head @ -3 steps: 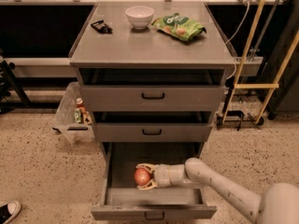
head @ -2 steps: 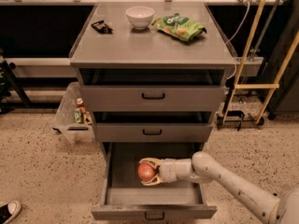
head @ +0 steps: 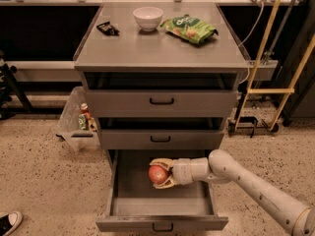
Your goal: Pick apple from bottom drawer and place on counter
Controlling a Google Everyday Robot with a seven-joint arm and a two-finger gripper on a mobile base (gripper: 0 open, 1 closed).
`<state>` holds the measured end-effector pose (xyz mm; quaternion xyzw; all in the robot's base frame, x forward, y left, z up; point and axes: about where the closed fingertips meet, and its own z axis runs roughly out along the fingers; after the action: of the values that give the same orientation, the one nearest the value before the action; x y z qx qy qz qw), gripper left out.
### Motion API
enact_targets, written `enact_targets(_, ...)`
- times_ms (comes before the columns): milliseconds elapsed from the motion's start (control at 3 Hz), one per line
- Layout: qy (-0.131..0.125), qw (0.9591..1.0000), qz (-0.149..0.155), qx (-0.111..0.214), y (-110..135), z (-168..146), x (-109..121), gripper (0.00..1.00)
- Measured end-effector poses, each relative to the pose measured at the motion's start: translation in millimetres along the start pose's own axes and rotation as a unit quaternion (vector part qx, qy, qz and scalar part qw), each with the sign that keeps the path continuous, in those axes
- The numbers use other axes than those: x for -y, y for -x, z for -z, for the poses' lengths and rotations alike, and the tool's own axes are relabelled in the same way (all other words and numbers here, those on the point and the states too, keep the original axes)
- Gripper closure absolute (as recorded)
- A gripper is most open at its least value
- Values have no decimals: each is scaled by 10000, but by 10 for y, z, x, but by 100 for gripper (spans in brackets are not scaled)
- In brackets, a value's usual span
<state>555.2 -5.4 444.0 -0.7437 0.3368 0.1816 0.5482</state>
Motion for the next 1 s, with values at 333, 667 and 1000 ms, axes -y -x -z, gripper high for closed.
enact_targets(333,0,10000,0,0,0,0,0,100)
enact_targets(667,-21,9995,286,-142,218,82,155,100)
enact_targets(1000,-326,9902,1080,-823,908,432,781,100)
